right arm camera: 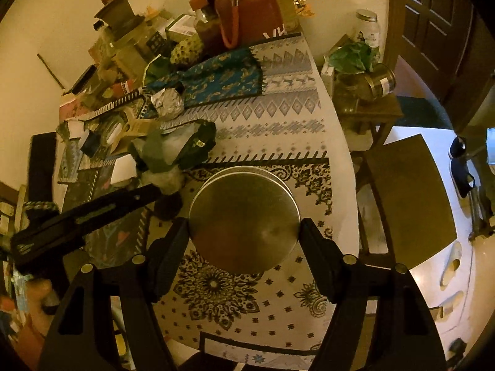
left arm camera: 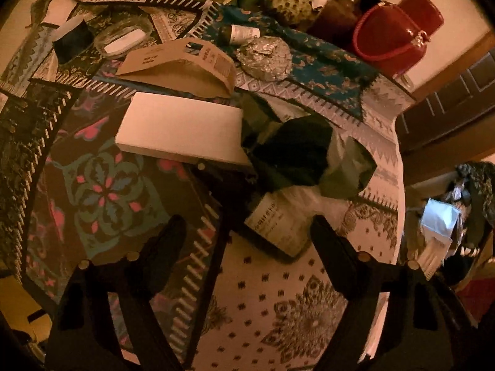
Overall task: Collect trash
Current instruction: 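Grasp the dark green bottle with the left tool while the right tool holds the tin, then carry the bottle and tin down toward the white bin on the floor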
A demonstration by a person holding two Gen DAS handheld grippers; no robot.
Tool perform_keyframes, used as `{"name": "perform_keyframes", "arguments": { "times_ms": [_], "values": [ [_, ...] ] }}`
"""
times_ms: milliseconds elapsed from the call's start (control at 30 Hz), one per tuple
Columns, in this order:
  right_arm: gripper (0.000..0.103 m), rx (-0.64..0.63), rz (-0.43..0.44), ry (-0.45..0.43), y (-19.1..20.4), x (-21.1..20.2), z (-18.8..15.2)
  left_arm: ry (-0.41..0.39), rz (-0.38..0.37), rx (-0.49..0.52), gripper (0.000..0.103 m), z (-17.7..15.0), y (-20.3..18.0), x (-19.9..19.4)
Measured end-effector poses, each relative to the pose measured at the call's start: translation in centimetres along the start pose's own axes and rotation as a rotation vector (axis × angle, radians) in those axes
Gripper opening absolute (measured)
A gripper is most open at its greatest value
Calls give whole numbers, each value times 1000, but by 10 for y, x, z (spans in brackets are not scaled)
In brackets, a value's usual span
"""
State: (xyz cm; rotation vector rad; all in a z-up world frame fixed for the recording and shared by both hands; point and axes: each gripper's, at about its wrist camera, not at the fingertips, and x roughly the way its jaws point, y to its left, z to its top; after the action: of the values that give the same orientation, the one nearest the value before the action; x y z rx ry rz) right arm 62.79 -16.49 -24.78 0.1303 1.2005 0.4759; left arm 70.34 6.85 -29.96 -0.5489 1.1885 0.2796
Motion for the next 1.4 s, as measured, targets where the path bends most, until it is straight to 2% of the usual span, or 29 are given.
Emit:
{"name": "perform_keyframes", "arguments": {
  "times_ms": [133, 233, 333, 600, 700, 833, 933, 1000, 1067, 1267, 1400],
  "values": [
    [70, -10, 10, 3, -4, 1, 1, -20, 65, -2, 81, 3, -3, 8],
    [70, -22, 12, 0, -2, 0, 1, 2, 95, 15, 72, 1, -4, 20],
    [70, -35, 11, -3, -1, -2, -1, -16, 130, 68, 69, -3, -9, 19],
    [70, -58, 28, 2, 10, 0, -2, -21, 155, 129, 69, -27, 14, 7],
    [70, -73, 30, 1, 17, 2, -3, -28, 158, 131, 61, -28, 22, 3],
    [70, -88, 35, 6, 25, 4, -6, -48, 156, 125, 59, -24, 25, 4],
    [70, -103, 36, 5, 30, 4, -10, -68, 164, 199, 47, -24, 16, 6],
    [70, -112, 32, 5, 35, 3, -13, -41, 138, 260, 42, -25, 10, 5],
    [70, -114, 35, -2, 38, -2, -16, -46, 78, 255, 41, -25, 11, -4],
    [70, -107, 33, -47, 52, -25, -21, -98, -20, 231, 41, -30, 25, -50],
    [70, -99, 18, -106, 69, -47, -29, -176, -58, 254, 41, -37, 34, -93]
  ]
}}
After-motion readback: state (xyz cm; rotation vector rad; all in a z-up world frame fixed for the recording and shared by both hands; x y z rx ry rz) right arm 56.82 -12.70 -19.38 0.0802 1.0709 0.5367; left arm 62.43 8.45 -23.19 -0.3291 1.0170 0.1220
